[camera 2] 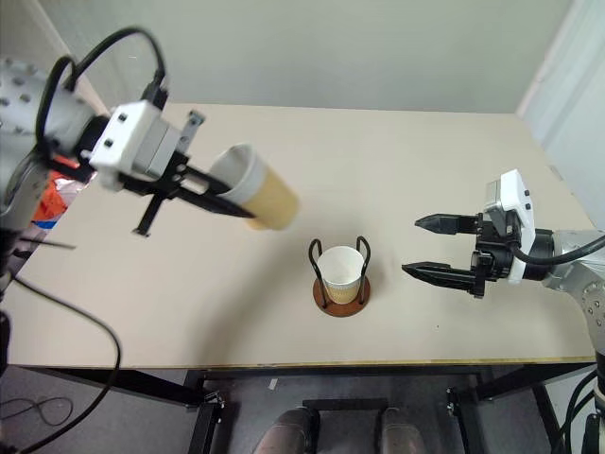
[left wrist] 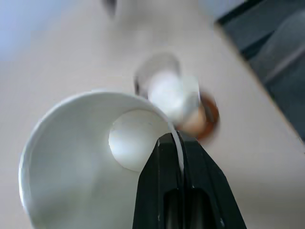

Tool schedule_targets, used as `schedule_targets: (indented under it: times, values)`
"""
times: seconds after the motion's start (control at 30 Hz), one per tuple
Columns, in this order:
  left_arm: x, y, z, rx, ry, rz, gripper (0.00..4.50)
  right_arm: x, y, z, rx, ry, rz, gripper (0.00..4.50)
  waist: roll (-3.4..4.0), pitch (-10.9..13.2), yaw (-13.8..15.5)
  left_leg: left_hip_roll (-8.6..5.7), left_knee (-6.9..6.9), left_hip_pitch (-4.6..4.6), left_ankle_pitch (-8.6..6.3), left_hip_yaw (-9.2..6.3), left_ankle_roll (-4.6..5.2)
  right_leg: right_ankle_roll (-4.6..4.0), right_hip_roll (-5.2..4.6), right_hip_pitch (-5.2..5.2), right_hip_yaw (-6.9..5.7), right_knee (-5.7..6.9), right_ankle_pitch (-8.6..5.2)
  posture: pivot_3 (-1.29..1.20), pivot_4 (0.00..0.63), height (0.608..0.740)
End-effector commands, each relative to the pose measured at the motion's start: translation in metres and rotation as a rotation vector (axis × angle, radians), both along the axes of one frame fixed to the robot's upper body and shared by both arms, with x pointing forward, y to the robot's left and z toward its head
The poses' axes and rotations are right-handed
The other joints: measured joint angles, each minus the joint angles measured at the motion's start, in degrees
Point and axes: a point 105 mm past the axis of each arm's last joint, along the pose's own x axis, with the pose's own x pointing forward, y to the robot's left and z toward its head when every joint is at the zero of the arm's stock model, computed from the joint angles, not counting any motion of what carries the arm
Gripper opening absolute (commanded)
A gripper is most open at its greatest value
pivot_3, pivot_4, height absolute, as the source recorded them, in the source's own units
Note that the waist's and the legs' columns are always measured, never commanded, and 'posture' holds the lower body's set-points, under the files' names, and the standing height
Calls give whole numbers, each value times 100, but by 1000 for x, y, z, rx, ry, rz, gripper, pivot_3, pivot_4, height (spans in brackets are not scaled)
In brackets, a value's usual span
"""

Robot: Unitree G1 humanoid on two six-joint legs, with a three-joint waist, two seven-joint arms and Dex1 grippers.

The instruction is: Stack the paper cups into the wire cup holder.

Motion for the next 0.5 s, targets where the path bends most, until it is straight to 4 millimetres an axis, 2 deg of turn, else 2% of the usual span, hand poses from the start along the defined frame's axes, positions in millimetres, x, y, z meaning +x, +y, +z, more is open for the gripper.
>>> schedule_targets:
  times: [0.03,0.13,0.27,0.5]
  values:
    - [6,-19,-6,57,-2,-116,16,-4,6,13,12,-72,-10,4500,5,3,-21,1,4,2,2,-1,4,17,0,8,2,-10,9,0,150,740]
    - [10,-34,-20,99,39,-176,16,-7,6,14,16,-86,-36,4500,8,5,-24,1,23,-8,9,-2,19,50,1,17,4,-31,29,0,150,740]
    - [21,-40,-39,160,52,-192,16,-12,-1,12,10,-88,-100,4500,9,5,17,0,67,-39,-12,-3,45,81,3,15,2,-39,24,0,150,740]
    - [21,-53,-45,170,39,-268,16,-20,-5,10,6,-89,-160,4500,10,6,85,-5,153,-98,-66,-2,48,151,-1,2,0,-44,50,0,150,740]
